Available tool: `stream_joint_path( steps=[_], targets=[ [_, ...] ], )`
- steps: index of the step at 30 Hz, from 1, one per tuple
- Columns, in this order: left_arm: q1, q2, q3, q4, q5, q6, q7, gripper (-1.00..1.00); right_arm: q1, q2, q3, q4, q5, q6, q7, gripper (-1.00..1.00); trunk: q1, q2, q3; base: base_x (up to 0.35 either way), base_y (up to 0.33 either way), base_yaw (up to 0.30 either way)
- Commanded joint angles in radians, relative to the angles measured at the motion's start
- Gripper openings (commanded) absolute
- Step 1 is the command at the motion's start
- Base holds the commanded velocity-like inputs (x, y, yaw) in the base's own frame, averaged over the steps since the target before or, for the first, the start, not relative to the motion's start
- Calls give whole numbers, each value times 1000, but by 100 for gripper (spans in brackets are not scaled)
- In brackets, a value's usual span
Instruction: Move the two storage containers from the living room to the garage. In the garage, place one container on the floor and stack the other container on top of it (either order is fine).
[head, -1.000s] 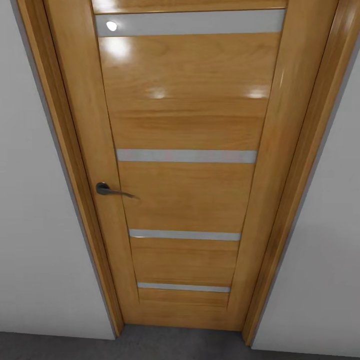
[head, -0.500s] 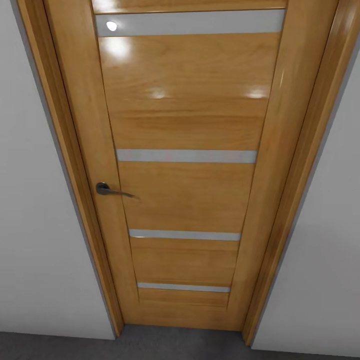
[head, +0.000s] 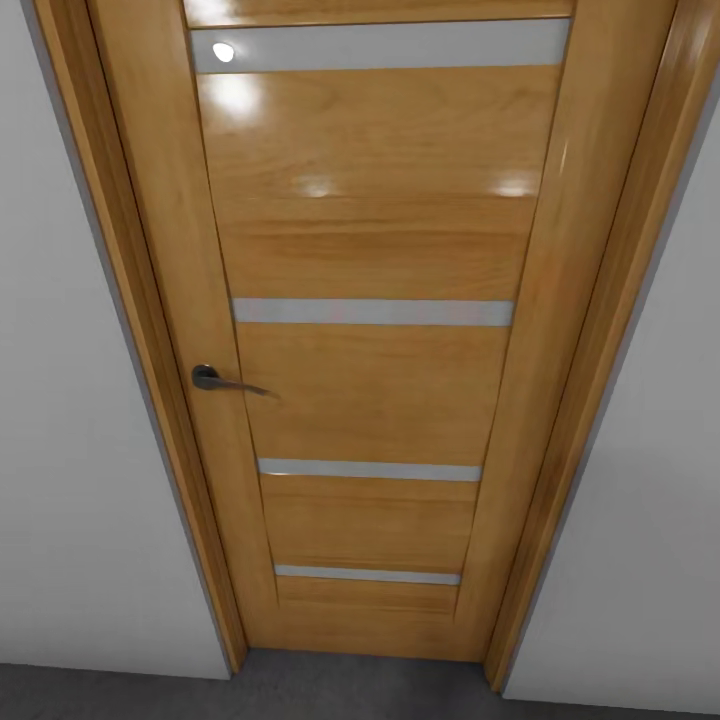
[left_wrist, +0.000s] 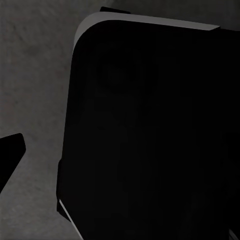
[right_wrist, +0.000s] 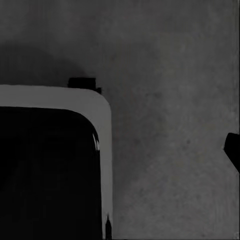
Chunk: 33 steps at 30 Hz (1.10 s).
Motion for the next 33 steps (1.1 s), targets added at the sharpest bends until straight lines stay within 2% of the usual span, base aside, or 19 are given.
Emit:
stream_joint_path(
  steps=[1,3,7,10,12,13,15,17,18,21,22,23,24,26,29,33],
  targets=[
    [0,0,2,0,6,-2,1,100,-11,-13,-1,-43,-1,35,0,100,0,0,-1,0,0,0],
    [0,0,2,0,6,-2,1,100,-73,-32,-2,-107,-3,129,0,100,0,0,-1,0,0,0],
    [1,0,2,0,5,-2,1,100,-168,-41,-3,-128,-5,187,0,100,0,0,-1,0,0,0],
    [1,0,2,0,5,-2,1,100,-220,-48,-3,-132,-5,202,-3,100,0,0,-1,0,0,0],
    [1,0,2,0,5,-2,1,100,-279,-46,2,-134,-3,230,-11,100,0,0,-1,0,0,0],
    [1,0,2,0,5,-2,1,100,-319,-42,6,-137,3,288,-16,100,0,0,-1,0,0,0],
    [1,0,2,0,5,-2,1,100,-349,-33,7,-143,14,334,-17,100,0,0,-1,0,0,0],
    [1,0,2,0,5,-2,1,100,-385,3,8,-149,35,374,-18,100,0,0,-1,0,0,0],
    [1,0,2,0,5,-2,1,100,-410,33,8,-152,54,398,-18,100,0,0,-1,0,0,0],
    [1,0,2,0,5,-2,1,100,-455,95,8,-155,95,442,-18,100,0,0,-1,0,0,0],
    [1,0,2,-1,6,-2,1,100,-472,124,8,-159,113,465,-16,100,0,0,-1,0,0,0],
    [0,0,2,-1,5,-2,1,100,-493,165,8,-173,133,500,-13,100,0,0,-1,0,0,0],
    [1,0,2,-1,5,-2,1,100,-498,177,8,-181,137,512,-13,100,0,0,-1,0,0,0],
    [1,0,2,-2,5,-2,1,100,-512,240,8,-255,147,597,-9,100,0,0,-1,0,0,0],
    [1,0,2,-2,5,-2,1,100,-515,270,9,-316,149,654,-8,100,0,0,-1,0,0,0],
    [1,0,2,-2,5,-2,1,100,-519,270,43,-446,149,730,-8,100,0,0,-1,0,0,0]
  ],
)
